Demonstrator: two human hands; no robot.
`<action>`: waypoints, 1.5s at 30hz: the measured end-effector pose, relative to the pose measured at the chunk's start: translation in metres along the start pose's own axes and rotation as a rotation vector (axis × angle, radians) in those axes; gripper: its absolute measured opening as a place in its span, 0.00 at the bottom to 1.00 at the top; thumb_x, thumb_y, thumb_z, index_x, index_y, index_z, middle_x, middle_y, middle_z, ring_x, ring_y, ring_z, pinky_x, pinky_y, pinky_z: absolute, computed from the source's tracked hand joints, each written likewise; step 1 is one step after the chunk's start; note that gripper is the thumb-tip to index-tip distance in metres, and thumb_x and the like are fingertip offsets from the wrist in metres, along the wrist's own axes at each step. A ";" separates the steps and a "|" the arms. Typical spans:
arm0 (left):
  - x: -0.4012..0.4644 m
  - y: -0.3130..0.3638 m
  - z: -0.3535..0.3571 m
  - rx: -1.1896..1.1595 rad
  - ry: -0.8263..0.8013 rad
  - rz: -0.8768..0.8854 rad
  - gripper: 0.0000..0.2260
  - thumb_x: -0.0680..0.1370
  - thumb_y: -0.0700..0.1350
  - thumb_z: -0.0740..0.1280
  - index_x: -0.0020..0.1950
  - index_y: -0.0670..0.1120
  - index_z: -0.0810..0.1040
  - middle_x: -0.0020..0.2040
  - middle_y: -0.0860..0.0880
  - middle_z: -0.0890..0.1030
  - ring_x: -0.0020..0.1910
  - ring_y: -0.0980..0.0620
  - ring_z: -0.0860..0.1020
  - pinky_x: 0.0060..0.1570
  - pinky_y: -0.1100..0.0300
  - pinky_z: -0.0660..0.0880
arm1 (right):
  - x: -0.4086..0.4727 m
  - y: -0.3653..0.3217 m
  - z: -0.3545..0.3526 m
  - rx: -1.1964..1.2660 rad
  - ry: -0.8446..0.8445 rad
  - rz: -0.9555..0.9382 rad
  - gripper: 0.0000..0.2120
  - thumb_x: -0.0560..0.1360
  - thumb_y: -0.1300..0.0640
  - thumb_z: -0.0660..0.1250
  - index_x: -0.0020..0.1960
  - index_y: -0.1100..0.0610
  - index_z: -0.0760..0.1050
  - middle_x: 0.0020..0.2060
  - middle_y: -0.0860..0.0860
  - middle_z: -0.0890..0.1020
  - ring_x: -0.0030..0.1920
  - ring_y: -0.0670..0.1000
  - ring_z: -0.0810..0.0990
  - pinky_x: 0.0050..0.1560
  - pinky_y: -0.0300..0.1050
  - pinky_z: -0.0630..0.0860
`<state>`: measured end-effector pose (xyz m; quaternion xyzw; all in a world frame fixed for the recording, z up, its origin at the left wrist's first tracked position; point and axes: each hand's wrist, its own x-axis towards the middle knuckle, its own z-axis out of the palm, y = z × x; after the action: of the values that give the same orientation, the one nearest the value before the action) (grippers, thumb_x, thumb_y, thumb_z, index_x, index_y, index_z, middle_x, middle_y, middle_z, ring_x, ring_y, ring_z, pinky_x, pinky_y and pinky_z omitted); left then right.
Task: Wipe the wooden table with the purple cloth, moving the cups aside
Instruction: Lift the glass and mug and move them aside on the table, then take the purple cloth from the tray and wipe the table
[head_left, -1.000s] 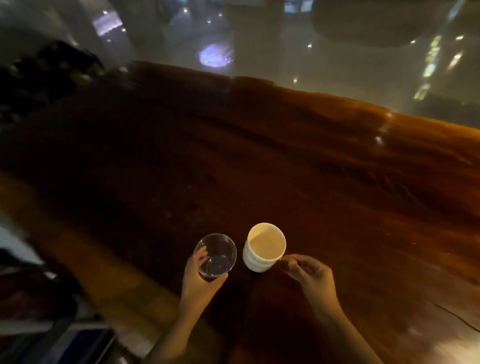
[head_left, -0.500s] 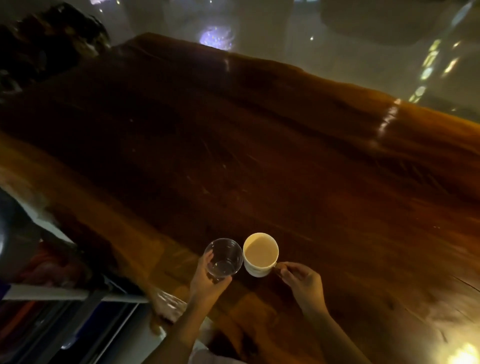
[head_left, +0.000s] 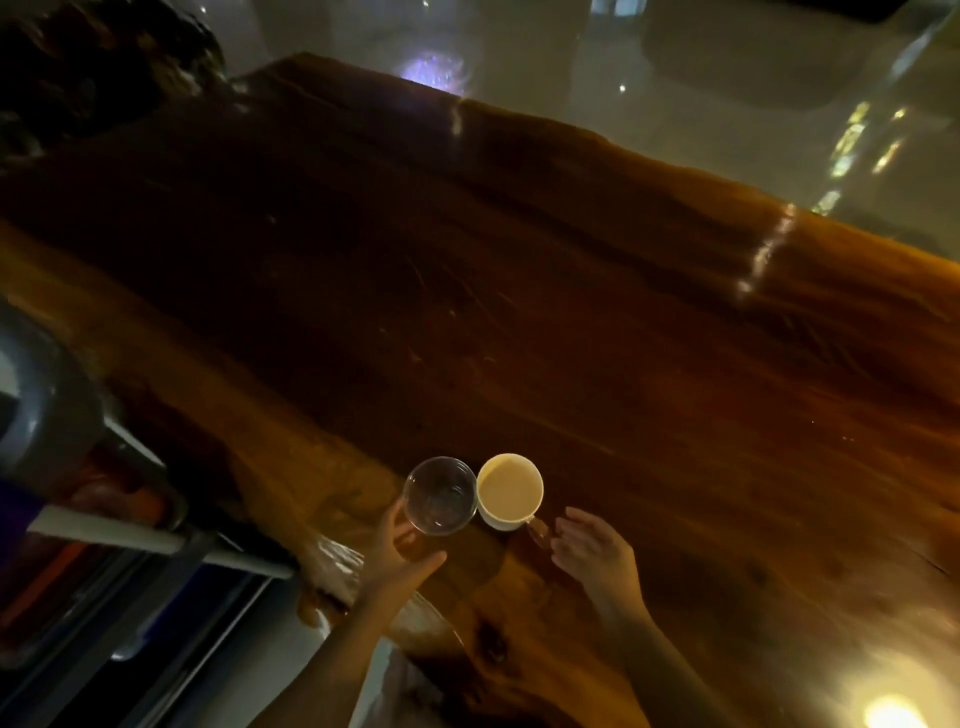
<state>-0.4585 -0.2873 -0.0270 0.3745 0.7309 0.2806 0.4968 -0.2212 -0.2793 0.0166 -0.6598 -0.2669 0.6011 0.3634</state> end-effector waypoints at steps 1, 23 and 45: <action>-0.007 -0.002 -0.003 -0.027 0.004 -0.010 0.40 0.65 0.40 0.76 0.72 0.49 0.60 0.67 0.43 0.72 0.65 0.44 0.71 0.58 0.49 0.74 | -0.004 -0.003 -0.004 0.004 -0.013 -0.012 0.19 0.70 0.67 0.70 0.59 0.54 0.73 0.57 0.54 0.79 0.58 0.54 0.77 0.58 0.55 0.76; -0.116 -0.008 -0.310 0.285 0.872 0.351 0.12 0.73 0.37 0.67 0.56 0.45 0.79 0.51 0.50 0.81 0.49 0.54 0.78 0.49 0.70 0.71 | -0.108 -0.077 0.358 -0.604 -0.772 -0.793 0.11 0.73 0.57 0.68 0.54 0.48 0.77 0.49 0.43 0.80 0.51 0.42 0.78 0.51 0.33 0.73; -0.068 -0.056 -0.396 0.749 0.673 0.149 0.35 0.69 0.63 0.61 0.73 0.54 0.56 0.74 0.51 0.57 0.74 0.50 0.52 0.70 0.39 0.52 | -0.089 -0.063 0.518 -1.461 -0.983 -1.418 0.29 0.75 0.57 0.65 0.73 0.51 0.58 0.75 0.51 0.56 0.75 0.50 0.48 0.71 0.48 0.58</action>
<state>-0.8293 -0.3898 0.1030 0.4668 0.8722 0.1391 0.0444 -0.7392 -0.2300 0.1139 -0.1057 -0.9824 0.1536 0.0051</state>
